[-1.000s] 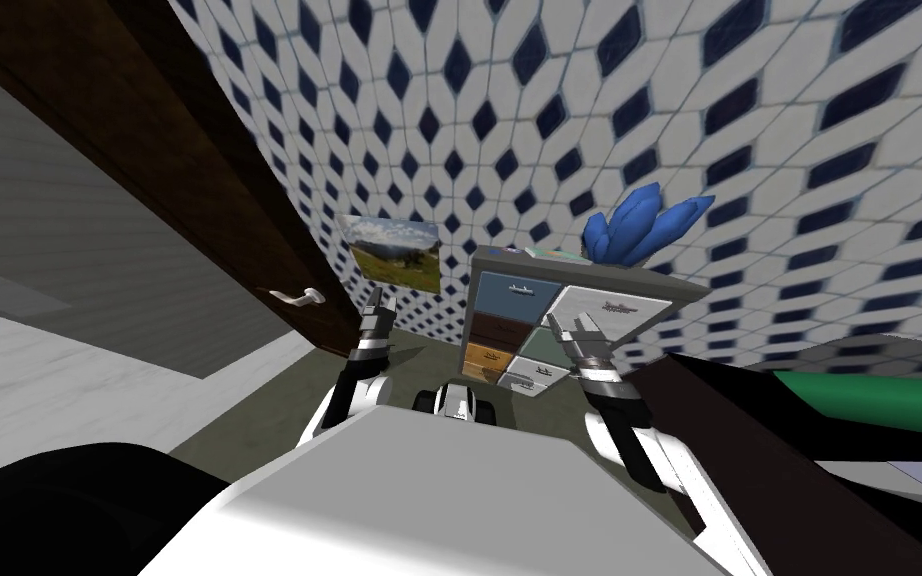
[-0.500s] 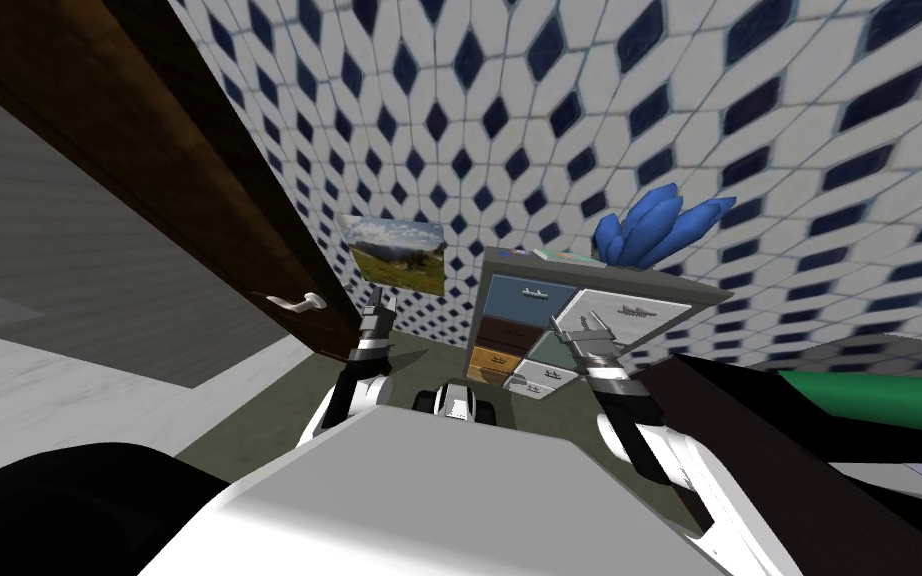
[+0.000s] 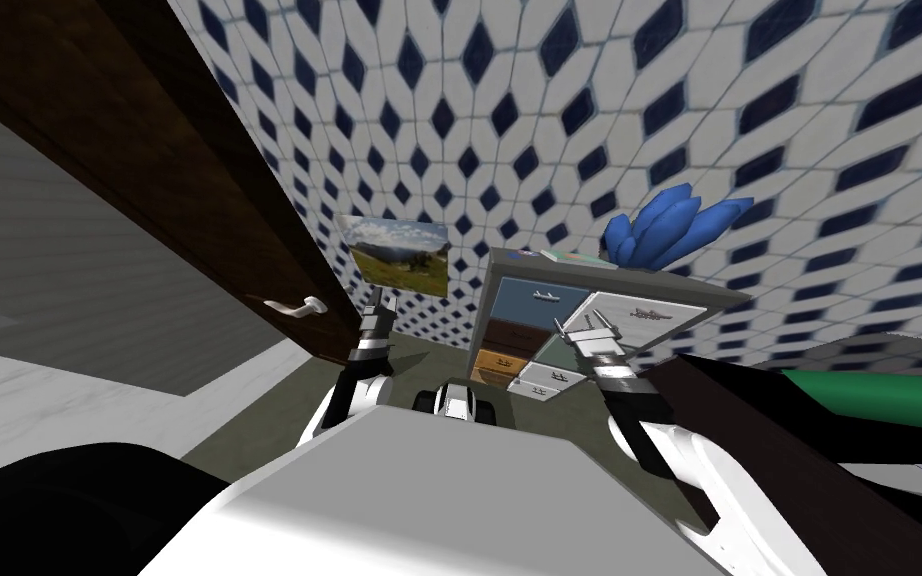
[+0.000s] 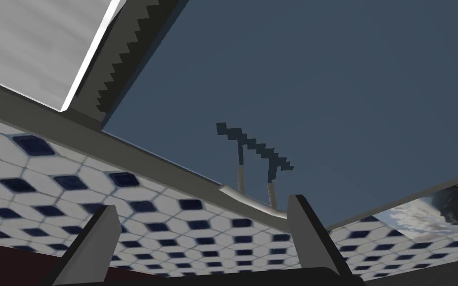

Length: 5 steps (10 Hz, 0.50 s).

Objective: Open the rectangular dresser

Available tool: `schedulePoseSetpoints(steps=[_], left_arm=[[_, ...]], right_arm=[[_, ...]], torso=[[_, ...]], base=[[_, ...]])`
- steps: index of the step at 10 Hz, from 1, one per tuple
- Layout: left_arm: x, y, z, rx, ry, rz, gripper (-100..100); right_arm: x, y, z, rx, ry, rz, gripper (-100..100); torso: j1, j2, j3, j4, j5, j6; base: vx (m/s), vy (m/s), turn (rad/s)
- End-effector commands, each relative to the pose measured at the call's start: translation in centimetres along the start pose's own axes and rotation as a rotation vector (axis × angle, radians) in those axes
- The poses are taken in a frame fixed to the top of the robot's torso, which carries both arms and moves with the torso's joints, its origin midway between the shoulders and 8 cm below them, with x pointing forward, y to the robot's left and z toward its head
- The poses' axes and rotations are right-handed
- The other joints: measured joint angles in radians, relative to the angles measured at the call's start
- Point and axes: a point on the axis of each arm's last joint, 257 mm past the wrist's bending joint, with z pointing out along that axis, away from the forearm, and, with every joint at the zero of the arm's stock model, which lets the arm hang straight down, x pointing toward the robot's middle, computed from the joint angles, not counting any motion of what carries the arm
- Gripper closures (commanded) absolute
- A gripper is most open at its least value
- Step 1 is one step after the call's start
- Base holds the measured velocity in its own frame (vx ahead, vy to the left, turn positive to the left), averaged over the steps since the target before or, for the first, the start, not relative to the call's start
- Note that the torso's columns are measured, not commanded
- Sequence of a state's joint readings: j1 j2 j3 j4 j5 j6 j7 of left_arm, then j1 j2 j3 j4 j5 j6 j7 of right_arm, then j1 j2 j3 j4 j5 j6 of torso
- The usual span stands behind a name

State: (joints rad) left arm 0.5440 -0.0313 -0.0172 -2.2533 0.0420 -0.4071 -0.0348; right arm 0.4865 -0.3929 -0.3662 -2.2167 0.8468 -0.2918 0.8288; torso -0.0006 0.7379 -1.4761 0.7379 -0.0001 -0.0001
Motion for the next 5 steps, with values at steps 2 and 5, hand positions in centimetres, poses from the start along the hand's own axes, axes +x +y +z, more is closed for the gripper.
schedulePoseSetpoints(steps=[2, 5], left_arm=[[0.0, 0.0, 0.0, 0.0, 0.0, 0.0, 0], [0.0, 0.0, 0.0, 0.0, 0.0, 0.0, 0]], right_arm=[[1.4, -1.4, 0.2, -0.019, 0.038, -0.263, -100], [2.2, -2.4, 0.4, -0.032, 0.057, -0.429, -100]], torso=[[0.002, 0.0, 0.0, 0.0, 0.001, 0.0], [-0.001, 0.0, 0.0, 0.0, -0.001, 0.0]], base=[[0.036, 0.111, -0.039], [0.031, 0.08, -0.021]])
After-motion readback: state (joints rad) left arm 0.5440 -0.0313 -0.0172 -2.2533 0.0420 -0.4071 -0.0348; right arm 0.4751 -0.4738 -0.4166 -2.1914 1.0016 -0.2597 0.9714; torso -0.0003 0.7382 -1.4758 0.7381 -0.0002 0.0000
